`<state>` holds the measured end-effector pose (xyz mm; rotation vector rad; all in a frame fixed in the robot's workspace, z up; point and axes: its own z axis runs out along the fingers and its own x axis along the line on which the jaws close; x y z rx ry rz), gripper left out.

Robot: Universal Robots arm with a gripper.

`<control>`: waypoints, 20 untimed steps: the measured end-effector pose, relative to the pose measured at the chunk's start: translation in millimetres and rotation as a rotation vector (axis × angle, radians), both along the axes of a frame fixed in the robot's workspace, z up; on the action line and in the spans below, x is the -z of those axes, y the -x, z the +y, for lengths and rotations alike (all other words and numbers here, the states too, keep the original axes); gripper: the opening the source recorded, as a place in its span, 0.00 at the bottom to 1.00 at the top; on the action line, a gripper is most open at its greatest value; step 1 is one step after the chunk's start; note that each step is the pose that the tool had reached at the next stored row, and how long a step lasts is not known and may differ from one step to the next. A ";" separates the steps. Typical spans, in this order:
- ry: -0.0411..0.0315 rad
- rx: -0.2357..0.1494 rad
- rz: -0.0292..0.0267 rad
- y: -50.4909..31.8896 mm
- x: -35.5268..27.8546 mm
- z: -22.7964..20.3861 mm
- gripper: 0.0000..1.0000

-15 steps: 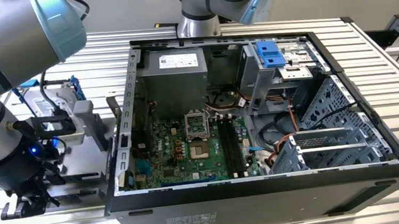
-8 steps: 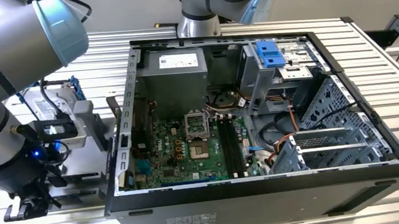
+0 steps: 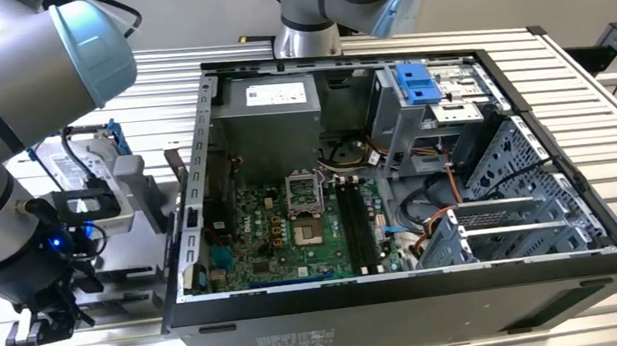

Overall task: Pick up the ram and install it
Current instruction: 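Pick up the ram and move it above insertion slot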

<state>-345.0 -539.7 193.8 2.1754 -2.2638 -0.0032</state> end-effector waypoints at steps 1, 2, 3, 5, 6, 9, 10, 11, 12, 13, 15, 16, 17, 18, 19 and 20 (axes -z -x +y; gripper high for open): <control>0.0000 0.000 0.0000 0.0 0.0 0.0 1.00; -0.0001 0.000 0.0000 0.0 0.0 0.0 1.00; 0.0000 0.000 0.0000 0.0 0.0 0.0 1.00; -0.0001 0.000 0.0000 0.0 0.1 0.0 0.00; -0.0001 0.000 0.0000 0.0 0.0 0.0 0.00; 0.0000 0.000 0.0000 0.0 0.0 0.0 0.00; -0.0001 0.000 0.0001 0.0 0.0 0.0 0.00; 0.0001 0.000 0.0002 0.0 0.0 -0.1 0.00; 0.0001 0.000 0.0001 0.0 0.0 -0.1 0.00; 0.0000 0.000 0.0001 0.0 0.0 -0.1 0.00; 0.0000 0.000 0.0001 0.0 0.0 -0.1 0.00; 0.0000 0.000 0.0001 0.0 0.0 -0.1 0.00; 0.0000 0.000 0.0001 0.0 0.0 -0.1 0.00; 0.0000 0.000 0.0001 0.0 0.0 -0.1 0.00; 0.0003 0.000 0.0002 0.0 0.0 -0.1 0.00; 0.0007 0.000 0.0002 0.0 0.0 -0.1 0.00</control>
